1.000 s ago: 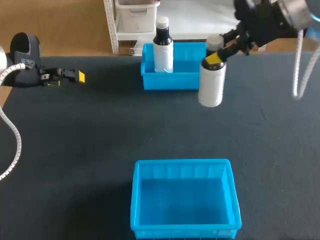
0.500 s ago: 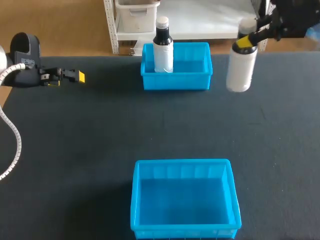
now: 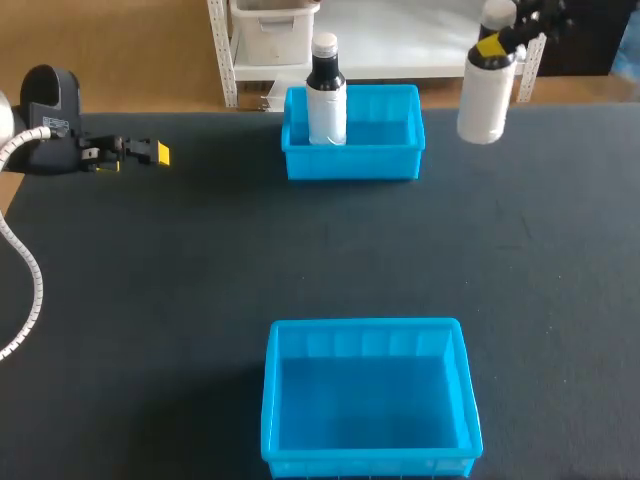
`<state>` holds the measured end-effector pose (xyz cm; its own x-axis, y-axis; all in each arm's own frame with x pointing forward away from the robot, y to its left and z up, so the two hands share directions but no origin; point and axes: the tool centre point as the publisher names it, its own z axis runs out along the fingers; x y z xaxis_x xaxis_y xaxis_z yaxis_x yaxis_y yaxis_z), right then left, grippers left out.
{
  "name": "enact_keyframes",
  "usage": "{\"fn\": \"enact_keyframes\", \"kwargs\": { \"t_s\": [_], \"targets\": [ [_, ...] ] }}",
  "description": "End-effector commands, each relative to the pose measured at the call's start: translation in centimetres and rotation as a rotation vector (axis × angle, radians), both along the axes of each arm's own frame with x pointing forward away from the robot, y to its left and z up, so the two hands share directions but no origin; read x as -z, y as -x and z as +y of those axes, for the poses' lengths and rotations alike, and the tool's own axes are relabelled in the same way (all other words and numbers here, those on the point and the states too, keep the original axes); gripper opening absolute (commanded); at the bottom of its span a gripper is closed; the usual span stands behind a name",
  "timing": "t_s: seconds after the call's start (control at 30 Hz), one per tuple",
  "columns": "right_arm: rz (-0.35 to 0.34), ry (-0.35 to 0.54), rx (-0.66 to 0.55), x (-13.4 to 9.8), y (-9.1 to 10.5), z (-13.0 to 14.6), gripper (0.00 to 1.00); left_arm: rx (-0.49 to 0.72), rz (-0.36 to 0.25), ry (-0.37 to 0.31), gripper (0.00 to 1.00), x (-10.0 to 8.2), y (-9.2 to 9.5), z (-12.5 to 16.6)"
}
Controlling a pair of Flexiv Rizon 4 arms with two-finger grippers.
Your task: Pick up the bottle, and place it in the far bin if it is heavy, or in the near bin if it is light.
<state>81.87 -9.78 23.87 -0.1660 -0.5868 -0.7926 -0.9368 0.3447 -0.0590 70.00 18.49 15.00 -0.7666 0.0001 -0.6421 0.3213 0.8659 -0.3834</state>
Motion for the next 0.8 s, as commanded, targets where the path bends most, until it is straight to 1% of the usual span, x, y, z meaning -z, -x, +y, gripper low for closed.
{"fn": "enact_keyframes", "kwargs": {
  "t_s": [0.03, 0.33, 0.53, 0.8],
  "targets": [
    [0.028, -0.022, -0.056, -0.1, -4.0, 0.8, 0.00, 0.000, 0.000, 0.000, 1.00, 0.0, 0.0, 0.0],
    [0.022, -0.035, -0.113, 0.2, -7.5, 4.3, 0.00, 0.000, 0.000, 0.000, 1.00, 0.0, 0.0, 0.0],
    [0.028, -0.035, -0.149, 1.2, -9.6, 6.6, 0.00, 0.000, 0.000, 0.000, 1.00, 0.0, 0.0, 0.0],
    [0.052, -0.045, -0.190, 2.9, -11.1, 8.8, 0.00, 0.000, 0.000, 0.000, 1.00, 0.0, 0.0, 0.0]
  ]
}}
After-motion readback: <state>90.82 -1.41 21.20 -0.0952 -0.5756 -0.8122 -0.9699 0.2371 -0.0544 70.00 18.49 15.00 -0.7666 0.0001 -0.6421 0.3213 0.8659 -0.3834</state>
